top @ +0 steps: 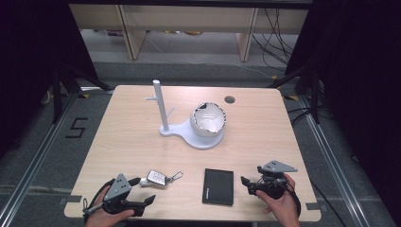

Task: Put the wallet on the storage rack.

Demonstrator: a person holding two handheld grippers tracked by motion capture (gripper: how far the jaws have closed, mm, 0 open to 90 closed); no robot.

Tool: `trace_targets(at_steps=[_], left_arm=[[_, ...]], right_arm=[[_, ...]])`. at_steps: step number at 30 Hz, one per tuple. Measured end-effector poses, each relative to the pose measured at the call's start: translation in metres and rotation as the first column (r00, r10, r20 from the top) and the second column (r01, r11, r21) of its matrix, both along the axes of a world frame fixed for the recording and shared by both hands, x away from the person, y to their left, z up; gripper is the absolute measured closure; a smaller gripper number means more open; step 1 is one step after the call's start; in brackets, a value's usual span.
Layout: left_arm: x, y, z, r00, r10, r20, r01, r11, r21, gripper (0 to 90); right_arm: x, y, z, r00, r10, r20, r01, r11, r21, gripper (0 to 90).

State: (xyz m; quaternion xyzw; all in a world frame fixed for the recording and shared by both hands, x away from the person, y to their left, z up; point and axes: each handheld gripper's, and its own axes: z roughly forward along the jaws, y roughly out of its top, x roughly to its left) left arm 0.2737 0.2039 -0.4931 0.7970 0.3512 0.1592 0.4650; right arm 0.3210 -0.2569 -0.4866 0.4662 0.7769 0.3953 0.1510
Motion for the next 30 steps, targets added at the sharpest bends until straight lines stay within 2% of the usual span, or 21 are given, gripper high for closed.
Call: trace_targets(at_steps=[1,2,3,5,6,11,13,14,16,19,20,22,23,24,25,26,27,28,29,30], left_arm=[[0.000,0.000,0.000,1.0000,0.000,0.000,0.000,1.0000,0.000,19.1],[-0.001,-0.002,0.000,0.9999,-0.013,-0.008,0.013,0.9997,-0.023,19.6],[-0.001,-0.002,0.000,0.9995,-0.028,-0.011,0.028,0.9995,-0.015,19.1],[-0.002,-0.005,0.000,0.9992,-0.037,-0.016,0.036,0.9989,-0.028,19.4],[-0.003,-0.008,0.000,0.9984,-0.055,-0.009,0.055,0.9978,-0.037,20.6],[-0.005,-0.013,0.000,0.9973,-0.071,-0.016,0.070,0.9970,-0.033,25.7],[-0.006,-0.016,-0.001,0.9963,-0.084,-0.018,0.083,0.9952,-0.052,31.6],[-0.007,-0.020,0.000,0.9946,-0.099,-0.031,0.097,0.9941,-0.047,34.9],[-0.008,-0.025,0.000,0.9909,-0.132,-0.028,0.131,0.9906,-0.041,42.2],[-0.008,-0.031,0.000,0.9876,-0.154,-0.027,0.153,0.9875,-0.035,52.8],[-0.007,-0.038,0.001,0.9828,-0.184,-0.013,0.183,0.9823,-0.037,56.7],[-0.006,-0.042,0.001,0.9806,-0.196,-0.009,0.195,0.9800,-0.040,63.0],[-0.006,-0.047,0.002,0.9769,-0.213,-0.005,0.213,0.9762,-0.041,63.0],[-0.005,-0.054,0.002,0.9694,-0.246,-0.002,0.245,0.9688,-0.034,69.3],[-0.005,-0.059,0.001,0.9656,-0.260,-0.003,0.260,0.9651,-0.033,71.6],[-0.005,-0.059,0.001,0.9656,-0.260,-0.003,0.260,0.9651,-0.033,74.3],[-0.005,-0.063,0.001,0.9605,-0.278,-0.005,0.278,0.9603,-0.023,74.3],[-0.006,-0.072,-0.001,0.9512,-0.308,-0.014,0.308,0.9512,-0.019,78.8],[-0.006,-0.072,-0.001,0.9512,-0.308,-0.014,0.308,0.9512,-0.019,79.8],[-0.006,-0.081,-0.002,0.9439,-0.330,-0.007,0.330,0.9438,-0.018,81.8]], right_arm=[[0.002,-0.002,0.000,0.9996,0.017,0.025,-0.016,0.9998,-0.015,21.8],[0.000,-0.001,0.001,0.9998,0.004,0.018,-0.004,0.9999,-0.017,21.7],[0.002,-0.003,0.001,0.9990,0.023,0.038,-0.022,0.9994,-0.028,21.8],[0.002,-0.002,0.001,0.9992,0.026,0.032,-0.025,0.9994,-0.025,22.0],[0.002,-0.002,0.002,0.9991,0.030,0.029,-0.029,0.9988,-0.040,22.2],[0.002,-0.002,0.002,0.9995,0.030,0.014,-0.030,0.9989,-0.036,22.4],[0.003,-0.001,0.001,0.9990,0.033,0.030,-0.032,0.9990,-0.030,22.5],[0.003,-0.001,0.000,0.9990,0.037,0.025,-0.037,0.9991,-0.023,22.5],[0.003,-0.001,0.002,0.9992,0.036,0.020,-0.035,0.9987,-0.036,22.5],[0.003,0.001,0.001,0.9992,0.035,0.020,-0.035,0.9992,-0.018,22.5],[0.004,0.001,0.001,0.9992,0.035,0.018,-0.035,0.9993,-0.012,22.5],[0.005,0.002,0.001,0.9988,0.041,0.027,-0.041,0.9992,-0.005,22.5],[0.006,0.003,0.000,0.9981,0.059,0.016,-0.059,0.9980,0.019,22.5],[0.005,0.005,0.003,0.9993,0.032,-0.021,-0.031,0.9986,0.041,22.5],[0.008,0.005,0.002,0.9985,0.054,0.010,-0.054,0.9980,0.032,22.5],[0.010,0.005,0.003,0.9984,0.056,0.003,-0.056,0.9980,0.028,22.6],[0.010,0.005,0.003,0.9984,0.056,0.003,-0.056,0.9980,0.028,22.6],[0.014,0.008,0.005,0.9966,0.082,0.008,-0.082,0.9963,0.025,24.2],[0.015,0.009,0.006,0.9969,0.079,0.004,-0.079,0.9966,0.021,25.1],[0.015,0.013,0.006,0.9979,0.063,-0.013,-0.062,0.9968,0.051,25.3]])
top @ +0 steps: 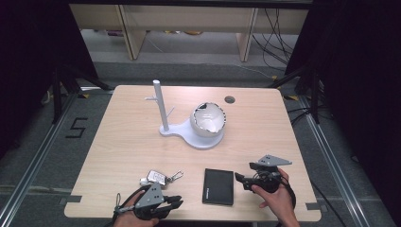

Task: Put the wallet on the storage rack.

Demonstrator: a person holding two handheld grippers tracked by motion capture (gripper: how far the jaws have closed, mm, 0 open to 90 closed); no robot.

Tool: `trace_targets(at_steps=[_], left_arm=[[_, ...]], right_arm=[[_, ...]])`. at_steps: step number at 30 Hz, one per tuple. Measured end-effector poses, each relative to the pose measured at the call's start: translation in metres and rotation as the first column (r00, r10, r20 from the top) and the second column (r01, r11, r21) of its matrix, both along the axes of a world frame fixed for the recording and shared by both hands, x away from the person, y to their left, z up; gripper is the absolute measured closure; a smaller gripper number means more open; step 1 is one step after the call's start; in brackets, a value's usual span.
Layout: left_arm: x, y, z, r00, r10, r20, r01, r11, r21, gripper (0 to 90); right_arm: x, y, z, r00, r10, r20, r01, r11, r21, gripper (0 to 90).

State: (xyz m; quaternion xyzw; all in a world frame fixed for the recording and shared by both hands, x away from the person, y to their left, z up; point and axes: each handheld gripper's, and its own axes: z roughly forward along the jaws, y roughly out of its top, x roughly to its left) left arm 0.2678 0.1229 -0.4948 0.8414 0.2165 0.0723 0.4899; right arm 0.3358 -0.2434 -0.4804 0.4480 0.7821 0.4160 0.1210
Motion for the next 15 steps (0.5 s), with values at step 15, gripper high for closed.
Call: trace_targets(at_steps=[15], left_arm=[[0.013,-0.068,-0.008,0.9885,-0.149,-0.028,0.150,0.9874,0.049,89.0]], right_arm=[[0.034,0.025,0.004,0.9947,0.103,-0.004,-0.103,0.9943,-0.027,27.1]])
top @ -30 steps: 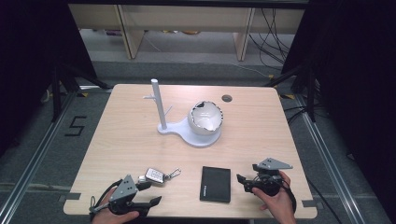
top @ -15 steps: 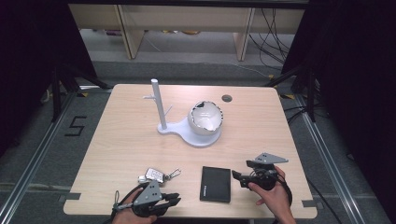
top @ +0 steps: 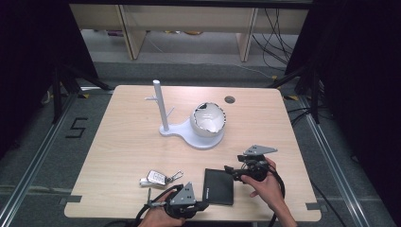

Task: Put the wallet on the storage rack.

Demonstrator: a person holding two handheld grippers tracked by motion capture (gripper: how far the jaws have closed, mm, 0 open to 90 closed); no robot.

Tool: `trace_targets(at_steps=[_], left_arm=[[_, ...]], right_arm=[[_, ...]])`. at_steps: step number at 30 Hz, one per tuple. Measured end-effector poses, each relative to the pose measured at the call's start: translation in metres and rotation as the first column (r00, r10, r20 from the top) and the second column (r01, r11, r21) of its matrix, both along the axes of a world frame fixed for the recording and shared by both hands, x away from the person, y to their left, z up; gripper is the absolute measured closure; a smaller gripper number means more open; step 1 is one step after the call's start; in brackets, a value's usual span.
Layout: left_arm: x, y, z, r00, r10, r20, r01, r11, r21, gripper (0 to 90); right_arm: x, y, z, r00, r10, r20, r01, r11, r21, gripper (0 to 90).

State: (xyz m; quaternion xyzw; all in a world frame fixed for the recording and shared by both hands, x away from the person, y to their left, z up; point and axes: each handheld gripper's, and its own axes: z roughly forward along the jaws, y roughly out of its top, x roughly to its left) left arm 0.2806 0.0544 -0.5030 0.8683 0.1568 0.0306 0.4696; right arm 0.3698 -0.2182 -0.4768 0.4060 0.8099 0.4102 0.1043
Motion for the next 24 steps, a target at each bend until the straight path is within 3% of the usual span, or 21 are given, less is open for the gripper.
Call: trace_targets(at_steps=[5,7,9,10,12,15,18,19,21,22,24], left_arm=[[0.009,-0.014,-0.009,0.9994,0.016,-0.032,-0.015,0.9997,0.018,89.2],[0.012,-0.017,-0.011,1.0000,0.004,-0.008,-0.004,0.9993,0.037,89.2],[0.015,-0.020,-0.013,0.9997,0.000,-0.022,0.001,0.9990,0.044,89.2],[0.016,-0.021,-0.014,0.9997,0.013,-0.020,-0.013,0.9993,0.037,89.2],[0.017,-0.021,-0.014,0.9998,0.003,-0.019,-0.002,0.9990,0.045,89.2],[0.018,-0.021,-0.014,0.9999,0.013,-0.008,-0.012,0.9986,0.051,89.2],[0.019,-0.019,-0.014,0.9996,0.028,-0.005,-0.027,0.9980,0.057,89.1],[0.019,-0.019,-0.014,0.9995,0.033,-0.002,-0.032,0.9975,0.063,89.1],[0.022,-0.016,-0.013,0.9992,0.040,0.003,-0.040,0.9963,0.077,89.1],[0.025,-0.015,-0.014,0.9988,0.047,-0.011,-0.046,0.9972,0.058,89.1],[0.028,-0.014,-0.014,0.9987,0.050,0.003,-0.050,0.9963,0.070,89.1]], right_arm=[[0.004,0.004,-0.002,0.9999,0.008,-0.006,-0.008,0.9999,-0.010,27.1],[0.002,0.008,-0.002,0.9992,-0.002,-0.041,0.002,1.0000,0.009,27.2],[0.006,0.008,-0.003,0.9997,0.021,-0.010,-0.021,0.9997,-0.012,27.2],[0.005,0.010,-0.003,0.9988,0.018,-0.045,-0.018,0.9998,0.008,27.1],[0.009,0.011,-0.004,0.9978,0.046,-0.049,-0.047,0.9988,-0.014,27.1],[0.013,0.014,-0.007,0.9930,0.085,-0.082,-0.085,0.9964,-0.001,28.0],[0.013,0.019,-0.008,0.9916,0.079,-0.102,-0.080,0.9968,-0.001,28.7],[0.017,0.021,-0.009,0.9884,0.107,-0.107,-0.109,0.9939,-0.015,29.2],[0.018,0.022,-0.011,0.9860,0.109,-0.126,-0.112,0.9937,-0.010,29.7],[0.018,0.024,-0.013,0.9842,0.101,-0.146,-0.104,0.9945,-0.010,30.5],[0.018,0.023,-0.013,0.9805,0.123,-0.154,-0.128,0.9916,-0.022,32.2]])
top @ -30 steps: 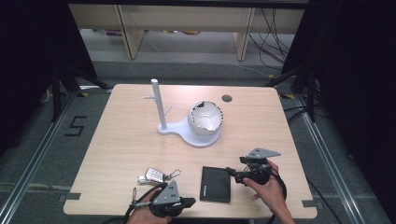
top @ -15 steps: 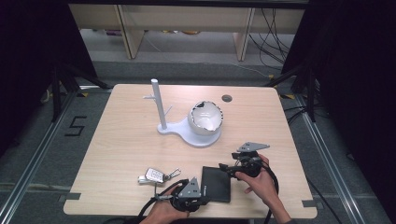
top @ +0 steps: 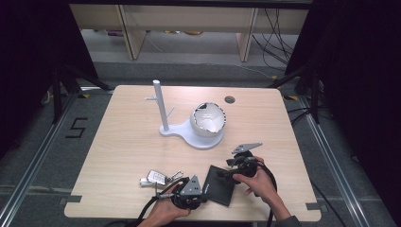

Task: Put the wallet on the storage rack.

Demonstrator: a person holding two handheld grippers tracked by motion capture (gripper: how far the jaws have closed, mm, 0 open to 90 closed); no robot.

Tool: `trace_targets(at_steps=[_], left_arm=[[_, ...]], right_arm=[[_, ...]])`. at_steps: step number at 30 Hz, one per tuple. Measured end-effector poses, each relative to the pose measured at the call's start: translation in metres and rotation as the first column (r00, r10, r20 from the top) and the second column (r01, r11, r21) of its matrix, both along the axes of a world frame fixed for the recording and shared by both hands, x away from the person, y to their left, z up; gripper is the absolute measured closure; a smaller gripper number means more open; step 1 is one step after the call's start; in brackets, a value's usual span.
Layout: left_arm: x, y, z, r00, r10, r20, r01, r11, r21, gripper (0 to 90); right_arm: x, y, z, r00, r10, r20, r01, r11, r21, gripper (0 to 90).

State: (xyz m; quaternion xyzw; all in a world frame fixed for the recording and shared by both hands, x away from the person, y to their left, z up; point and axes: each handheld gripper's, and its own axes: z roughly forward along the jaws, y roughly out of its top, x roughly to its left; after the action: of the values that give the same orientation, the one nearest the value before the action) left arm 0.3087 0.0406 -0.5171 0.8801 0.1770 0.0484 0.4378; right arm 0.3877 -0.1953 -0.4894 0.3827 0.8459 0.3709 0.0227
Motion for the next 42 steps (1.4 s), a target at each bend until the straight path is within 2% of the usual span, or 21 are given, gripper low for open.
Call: trace_targets(at_steps=[6,7,8,9,11,12,13,17,18,22,24,28,29,31,32,33,34,35,36,37,42], left_arm=[[0.007,0.003,0.000,0.9994,0.033,-0.012,-0.033,0.9995,0.000,88.9],[0.009,0.005,0.001,0.9991,0.042,0.004,-0.042,0.9990,0.015,88.9],[0.010,0.005,0.000,0.9985,0.053,-0.010,-0.053,0.9986,0.000,88.9],[0.011,0.006,-0.001,0.9976,0.067,-0.018,-0.067,0.9977,-0.005,88.9],[0.012,0.006,0.000,0.9981,0.060,-0.013,-0.060,0.9982,0.007,88.9],[0.014,0.007,0.000,0.9982,0.060,-0.009,-0.059,0.9981,0.015,89.0],[0.014,0.006,0.000,0.9982,0.059,-0.009,-0.059,0.9982,0.011,89.0],[0.014,0.005,0.000,0.9978,0.065,-0.014,-0.065,0.9979,0.009,89.0],[0.015,0.006,0.001,0.9980,0.062,-0.008,-0.062,0.9978,0.023,89.0],[0.014,0.004,0.000,0.9972,0.073,-0.014,-0.073,0.9973,0.010,89.0],[0.013,0.004,0.000,0.9971,0.075,-0.013,-0.075,0.9971,0.012,89.0],[0.014,0.005,0.000,0.9980,0.062,-0.005,-0.062,0.9976,0.030,89.1],[0.014,0.005,0.000,0.9980,0.063,-0.004,-0.063,0.9975,0.032,89.1],[0.013,0.005,0.000,0.9974,0.072,-0.010,-0.071,0.9971,0.025,89.1],[0.014,0.005,0.000,0.9978,0.066,-0.010,-0.066,0.9973,0.033,89.1],[0.014,0.005,0.000,0.9978,0.066,-0.010,-0.066,0.9973,0.033,89.1],[0.013,0.004,-0.001,0.9972,0.075,-0.007,-0.074,0.9969,0.024,89.0],[0.013,0.003,-0.002,0.9969,0.079,-0.008,-0.079,0.9968,0.015,89.0],[0.013,0.004,-0.001,0.9973,0.073,-0.007,-0.073,0.9971,0.021,89.0],[0.014,0.005,-0.002,0.9977,0.066,-0.013,-0.066,0.9977,0.018,89.0],[0.013,0.004,-0.001,0.9975,0.070,-0.012,-0.069,0.9972,0.028,87.1]], right_arm=[[-0.001,-0.005,0.001,0.9995,0.009,-0.030,-0.008,0.9999,0.010,35.2],[0.000,-0.005,0.000,0.9993,0.009,-0.036,-0.008,0.9999,0.012,35.9],[0.000,-0.007,0.000,0.9993,-0.003,-0.037,0.003,1.0000,0.009,36.7],[-0.001,-0.008,-0.002,0.9969,-0.008,-0.078,0.010,0.9995,0.031,37.4],[0.000,-0.009,-0.003,0.9968,-0.006,-0.080,0.009,0.9994,0.033,38.0],[0.001,-0.011,-0.003,0.9977,-0.016,-0.066,0.016,0.9998,0.013,38.7],[0.001,-0.012,-0.004,0.9948,-0.022,-0.100,0.025,0.9995,0.022,39.3],[0.001,-0.017,-0.007,0.9925,-0.029,-0.119,0.031,0.9994,0.012,44.0],[0.001,-0.018,-0.007,0.9904,-0.040,-0.132,0.042,0.9991,0.011,44.7],[0.000,-0.021,-0.010,0.9816,-0.043,-0.186,0.053,0.9974,0.048,48.0],[0.000,-0.021,-0.010,0.9806,-0.053,-0.189,0.063,0.9969,0.046,48.1],[0.000,-0.026,-0.012,0.9714,-0.040,-0.234,0.064,0.9932,0.097,53.6],[0.000,-0.028,-0.012,0.9719,-0.040,-0.232,0.068,0.9913,0.113,55.6],[0.001,-0.032,-0.010,0.9669,-0.015,-0.255,0.061,0.9824,0.177,61.4],[0.001,-0.033,-0.010,0.9602,0.017,-0.279,0.050,0.9711,0.233,65.0],[0.001,-0.033,-0.010,0.9602,0.017,-0.279,0.050,0.9711,0.233,65.0],[-0.002,-0.032,-0.006,0.9341,0.038,-0.355,0.072,0.9542,0.291,70.3],[-0.005,-0.029,-0.003,0.9391,0.049,-0.340,0.055,0.9553,0.290,70.5],[-0.005,-0.029,-0.003,0.9391,0.049,-0.340,0.055,0.9553,0.290,70.5],[-0.006,-0.024,0.001,0.9577,0.078,-0.277,0.006,0.9574,0.289,72.9],[-0.009,-0.022,0.007,0.9565,0.066,-0.284,0.015,0.9611,0.276,74.9]])
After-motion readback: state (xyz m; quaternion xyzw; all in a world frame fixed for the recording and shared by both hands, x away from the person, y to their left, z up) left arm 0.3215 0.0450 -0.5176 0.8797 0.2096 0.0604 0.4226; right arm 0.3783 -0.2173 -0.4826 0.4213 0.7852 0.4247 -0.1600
